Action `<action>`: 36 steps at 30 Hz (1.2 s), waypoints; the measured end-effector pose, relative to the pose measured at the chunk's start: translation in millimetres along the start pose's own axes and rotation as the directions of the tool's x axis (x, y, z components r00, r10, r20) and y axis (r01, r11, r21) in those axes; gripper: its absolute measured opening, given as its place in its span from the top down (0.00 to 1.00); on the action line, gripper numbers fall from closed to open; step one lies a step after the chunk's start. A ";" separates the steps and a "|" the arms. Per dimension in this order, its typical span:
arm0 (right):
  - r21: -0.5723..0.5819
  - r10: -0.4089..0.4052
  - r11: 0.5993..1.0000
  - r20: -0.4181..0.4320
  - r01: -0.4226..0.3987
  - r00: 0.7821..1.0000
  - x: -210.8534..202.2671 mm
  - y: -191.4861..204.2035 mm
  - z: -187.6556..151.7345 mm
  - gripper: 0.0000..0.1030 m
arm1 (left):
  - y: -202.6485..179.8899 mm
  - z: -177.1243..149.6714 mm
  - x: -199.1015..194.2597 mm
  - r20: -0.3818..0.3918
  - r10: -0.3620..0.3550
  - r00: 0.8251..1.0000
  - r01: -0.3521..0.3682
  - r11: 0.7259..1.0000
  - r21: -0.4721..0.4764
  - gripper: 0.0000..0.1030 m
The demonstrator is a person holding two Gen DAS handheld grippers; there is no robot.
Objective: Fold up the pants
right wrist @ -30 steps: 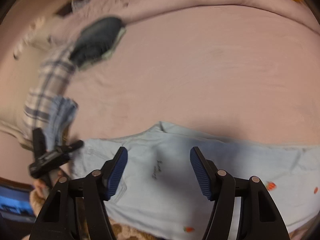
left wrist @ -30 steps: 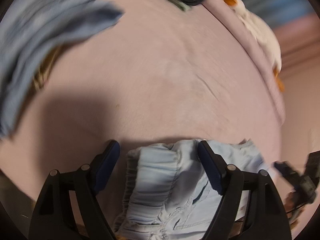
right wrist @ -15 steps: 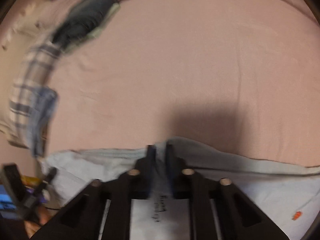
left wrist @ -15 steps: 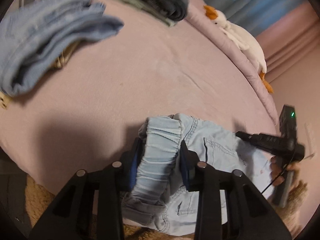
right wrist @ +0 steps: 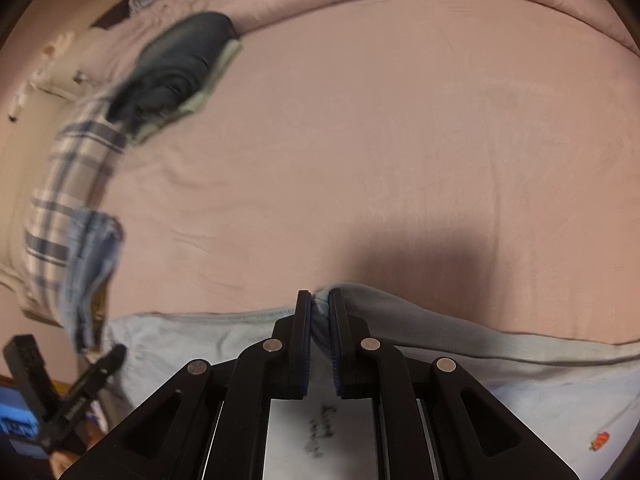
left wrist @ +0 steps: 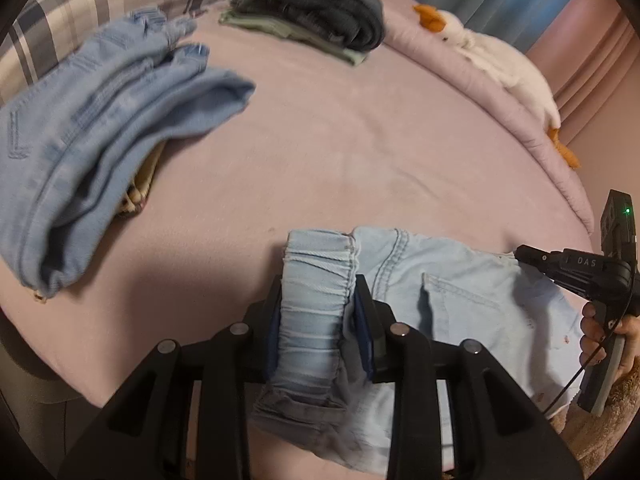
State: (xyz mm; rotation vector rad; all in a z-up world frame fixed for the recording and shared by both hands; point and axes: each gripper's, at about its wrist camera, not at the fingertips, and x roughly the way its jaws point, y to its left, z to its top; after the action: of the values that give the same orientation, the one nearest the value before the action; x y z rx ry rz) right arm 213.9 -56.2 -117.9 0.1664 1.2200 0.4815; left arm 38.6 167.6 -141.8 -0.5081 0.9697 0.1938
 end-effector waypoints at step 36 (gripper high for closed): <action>-0.106 -0.202 0.971 0.126 0.216 0.971 10.4 14.0 16.4 0.95 | 5.8 -17.7 -6.0 0.042 0.087 0.995 -0.080 0.986 -0.145 0.38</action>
State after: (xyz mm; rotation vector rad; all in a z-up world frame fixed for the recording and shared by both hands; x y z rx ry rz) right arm 228.0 -37.0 -115.9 -0.0374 1.0797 0.3541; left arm 20.1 164.3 -146.8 -0.5925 0.9348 0.3514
